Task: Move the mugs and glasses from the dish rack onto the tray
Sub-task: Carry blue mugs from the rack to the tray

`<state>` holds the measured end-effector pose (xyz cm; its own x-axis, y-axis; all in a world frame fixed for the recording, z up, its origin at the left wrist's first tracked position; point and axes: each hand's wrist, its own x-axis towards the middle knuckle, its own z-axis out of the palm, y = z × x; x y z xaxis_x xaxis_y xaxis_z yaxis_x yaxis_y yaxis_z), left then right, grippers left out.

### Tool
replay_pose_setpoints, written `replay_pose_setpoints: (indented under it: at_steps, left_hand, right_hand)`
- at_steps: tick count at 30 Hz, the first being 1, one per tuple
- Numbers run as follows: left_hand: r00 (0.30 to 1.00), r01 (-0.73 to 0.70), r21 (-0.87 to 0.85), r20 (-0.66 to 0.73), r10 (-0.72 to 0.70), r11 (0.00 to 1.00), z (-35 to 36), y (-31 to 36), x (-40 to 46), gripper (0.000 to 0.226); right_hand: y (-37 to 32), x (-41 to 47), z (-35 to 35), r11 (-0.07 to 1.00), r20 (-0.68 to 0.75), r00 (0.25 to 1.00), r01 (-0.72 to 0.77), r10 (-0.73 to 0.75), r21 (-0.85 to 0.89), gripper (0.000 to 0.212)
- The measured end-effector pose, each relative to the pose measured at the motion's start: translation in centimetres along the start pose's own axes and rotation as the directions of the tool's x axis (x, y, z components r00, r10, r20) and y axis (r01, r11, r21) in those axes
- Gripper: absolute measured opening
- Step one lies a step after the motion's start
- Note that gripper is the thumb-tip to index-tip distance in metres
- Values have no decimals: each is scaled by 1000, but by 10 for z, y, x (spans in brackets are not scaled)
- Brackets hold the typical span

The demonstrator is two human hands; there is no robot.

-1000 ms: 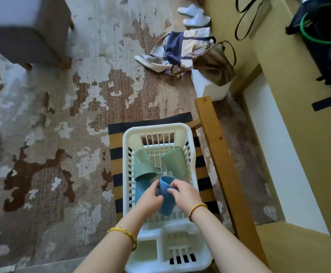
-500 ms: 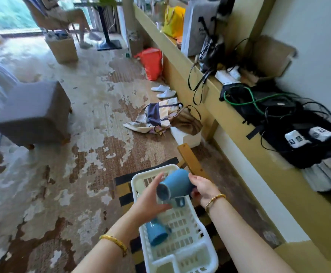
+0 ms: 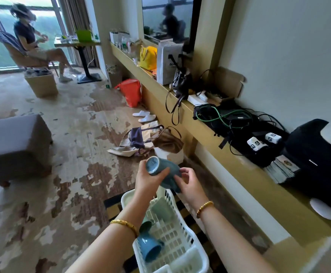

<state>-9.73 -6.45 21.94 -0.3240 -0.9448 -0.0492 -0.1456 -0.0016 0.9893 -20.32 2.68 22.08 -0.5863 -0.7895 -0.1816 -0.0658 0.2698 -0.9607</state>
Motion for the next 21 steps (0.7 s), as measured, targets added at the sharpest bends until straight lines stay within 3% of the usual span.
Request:
replay_pose_setpoints:
  at_steps: [4,7,10,13,16,21]
  left_hand:
    - [995,63,-86,-67,-69,994,21,10,-1,41]
    - [991,102,-97,-75,-110,990,41,20,-10,45]
    - [993,104,-140,-33,-109,985,65,31,-25,50]
    - [997,69,-149,56,-61,986,90,45,-39,52]
    - [973,-83,-80,211,98,993,119,56,-56,51]
    - [805,-222,-76,549,227,972,178,68,-101,39]
  right_hand:
    - [2,-24,-15,965,-11,987,152,-158,-215,36]
    - [1,-35,-34,887,-57,953,253,-297,-387,19]
    - [3,-43,-55,859,-131,932,248,-338,-448,12]
    - [5,-51,-80,925,-222,940,174,-258,-339,11]
    - [10,-63,-115,987,-289,947,107,-138,-121,12]
    - [32,-108,-195,997,-352,934,76,-59,35,15]
